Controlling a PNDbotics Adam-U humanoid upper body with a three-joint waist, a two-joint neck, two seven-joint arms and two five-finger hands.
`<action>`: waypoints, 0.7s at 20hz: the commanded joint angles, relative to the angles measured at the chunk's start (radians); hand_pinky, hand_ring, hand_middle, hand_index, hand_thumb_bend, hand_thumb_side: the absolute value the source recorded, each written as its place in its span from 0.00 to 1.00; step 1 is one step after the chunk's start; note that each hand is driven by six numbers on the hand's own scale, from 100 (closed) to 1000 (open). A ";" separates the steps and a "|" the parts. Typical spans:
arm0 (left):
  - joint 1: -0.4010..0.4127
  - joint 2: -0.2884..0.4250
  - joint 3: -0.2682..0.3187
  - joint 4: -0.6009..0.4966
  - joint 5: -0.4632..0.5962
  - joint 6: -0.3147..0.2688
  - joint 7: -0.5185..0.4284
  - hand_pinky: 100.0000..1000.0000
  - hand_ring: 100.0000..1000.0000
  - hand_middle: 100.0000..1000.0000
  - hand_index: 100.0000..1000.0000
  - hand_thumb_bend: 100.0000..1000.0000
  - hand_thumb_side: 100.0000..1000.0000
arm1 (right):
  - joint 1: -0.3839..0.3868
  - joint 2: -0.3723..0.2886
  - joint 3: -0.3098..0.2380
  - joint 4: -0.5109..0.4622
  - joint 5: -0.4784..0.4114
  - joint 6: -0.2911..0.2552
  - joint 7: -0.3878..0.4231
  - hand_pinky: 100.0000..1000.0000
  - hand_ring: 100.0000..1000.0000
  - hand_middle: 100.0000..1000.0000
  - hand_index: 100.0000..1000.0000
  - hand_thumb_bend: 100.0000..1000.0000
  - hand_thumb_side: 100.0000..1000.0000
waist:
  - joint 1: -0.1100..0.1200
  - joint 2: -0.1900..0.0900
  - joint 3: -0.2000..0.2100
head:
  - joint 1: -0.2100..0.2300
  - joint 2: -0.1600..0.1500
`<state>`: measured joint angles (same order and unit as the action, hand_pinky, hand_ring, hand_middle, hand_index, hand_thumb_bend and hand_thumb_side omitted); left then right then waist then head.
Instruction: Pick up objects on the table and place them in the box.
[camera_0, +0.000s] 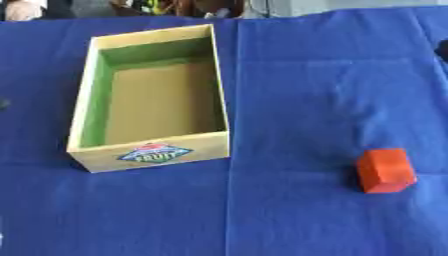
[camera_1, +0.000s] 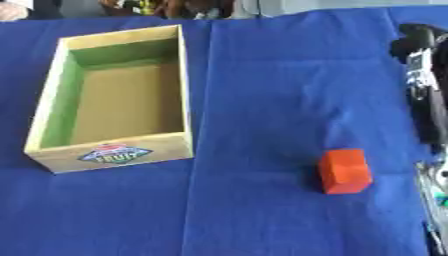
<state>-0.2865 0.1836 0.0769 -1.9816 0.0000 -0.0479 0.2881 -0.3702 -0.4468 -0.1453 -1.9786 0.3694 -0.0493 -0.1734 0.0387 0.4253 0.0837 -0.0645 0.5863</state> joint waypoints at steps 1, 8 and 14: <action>0.002 0.014 -0.003 -0.018 -0.003 0.003 0.001 0.59 0.71 0.71 0.76 0.00 0.97 | -0.037 -0.157 0.028 -0.021 0.096 -0.035 0.092 0.74 0.72 0.67 0.82 0.00 1.00 | -0.005 -0.031 -0.003 | -0.002 -0.001; 0.007 0.019 -0.008 -0.018 -0.003 0.007 -0.003 0.59 0.71 0.71 0.76 0.00 0.97 | -0.061 -0.387 0.114 -0.021 0.214 -0.074 0.336 0.78 0.77 0.74 0.85 0.00 1.00 | -0.008 -0.044 -0.011 | -0.009 0.000; 0.013 0.024 -0.010 -0.018 -0.003 0.009 -0.006 0.59 0.71 0.72 0.76 0.00 0.97 | -0.057 -0.516 0.172 -0.021 0.231 -0.106 0.449 0.79 0.79 0.75 0.86 0.00 1.00 | -0.012 -0.050 -0.014 | -0.007 0.002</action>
<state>-0.2717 0.1847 0.0711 -1.9816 0.0000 -0.0409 0.2840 -0.4210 -0.9059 0.0261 -1.9793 0.5895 -0.1496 0.2568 0.0289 0.4006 0.0699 -0.0725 0.5874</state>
